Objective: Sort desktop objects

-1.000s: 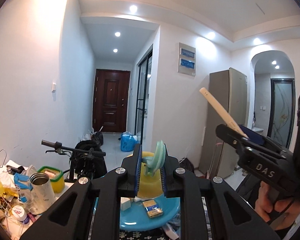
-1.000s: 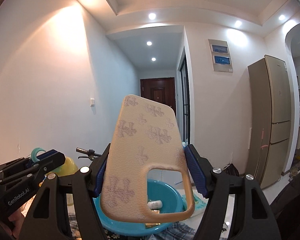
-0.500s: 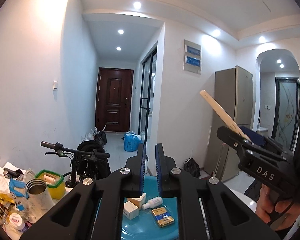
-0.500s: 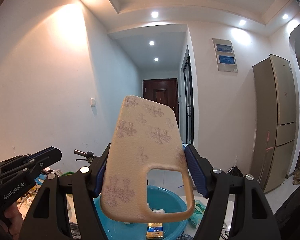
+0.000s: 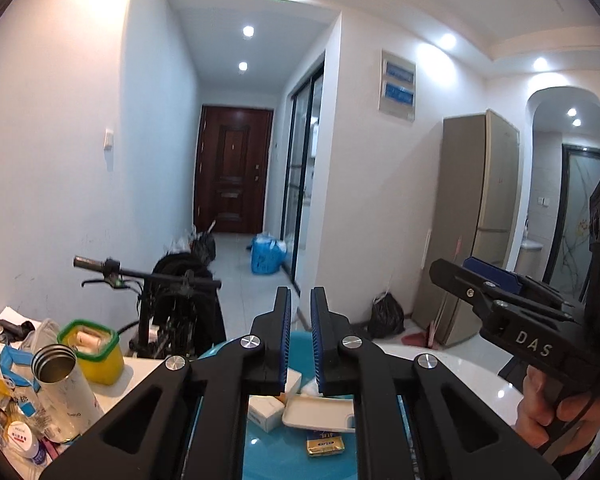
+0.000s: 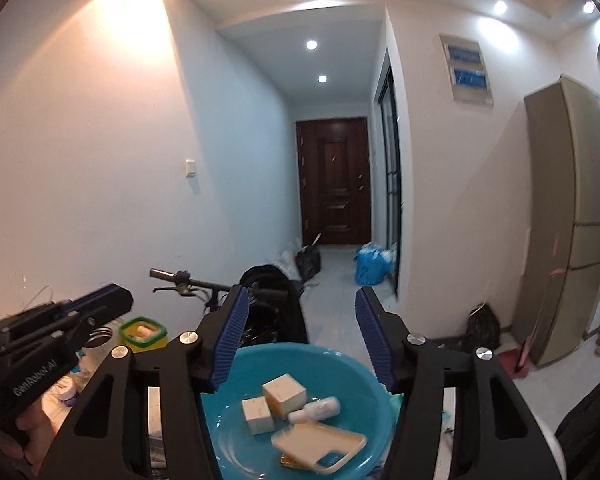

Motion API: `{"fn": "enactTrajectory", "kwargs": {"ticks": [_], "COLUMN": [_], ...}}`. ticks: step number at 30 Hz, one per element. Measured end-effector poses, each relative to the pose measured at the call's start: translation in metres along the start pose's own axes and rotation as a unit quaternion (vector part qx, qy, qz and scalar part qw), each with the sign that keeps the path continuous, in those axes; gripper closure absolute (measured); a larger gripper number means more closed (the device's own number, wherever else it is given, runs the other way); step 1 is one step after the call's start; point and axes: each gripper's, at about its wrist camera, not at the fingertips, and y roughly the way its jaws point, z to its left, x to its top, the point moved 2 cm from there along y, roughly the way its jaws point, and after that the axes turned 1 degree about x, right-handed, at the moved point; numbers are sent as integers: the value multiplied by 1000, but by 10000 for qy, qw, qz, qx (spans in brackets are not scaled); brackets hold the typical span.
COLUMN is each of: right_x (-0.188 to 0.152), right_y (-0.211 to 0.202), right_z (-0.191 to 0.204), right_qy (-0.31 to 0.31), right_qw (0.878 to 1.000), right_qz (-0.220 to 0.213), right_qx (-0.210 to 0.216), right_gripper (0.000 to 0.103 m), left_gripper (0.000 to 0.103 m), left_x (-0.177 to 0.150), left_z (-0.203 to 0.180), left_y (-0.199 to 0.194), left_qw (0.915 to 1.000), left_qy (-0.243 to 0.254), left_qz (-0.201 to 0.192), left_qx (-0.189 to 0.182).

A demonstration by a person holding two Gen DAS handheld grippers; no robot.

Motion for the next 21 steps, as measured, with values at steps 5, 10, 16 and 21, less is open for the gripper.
{"fn": "enactTrajectory", "kwargs": {"ticks": [5,10,16,21], "right_x": [-8,-11,-16,-24], "right_y": [12,18,45,62], "right_z": [-5,-9,-20,-26], "right_qy": [26,65,162,227], "right_qw": [9997,9993,9972,9944], "right_qz": [236,364,729,1023], "right_qx": [-73,-90,-104,-151], "right_gripper": [48,48,48,48], "left_gripper": [92,92,92,92], "left_x": [-9,-18,-28,-39], "left_z": [2,1,-1,2], "left_y": [27,46,73,89], "left_qw": [9994,9983,9960,9937], "left_qy": [-40,9,7,-14], "left_qz": [337,567,878,1104], "left_qx": [57,97,134,182]}}
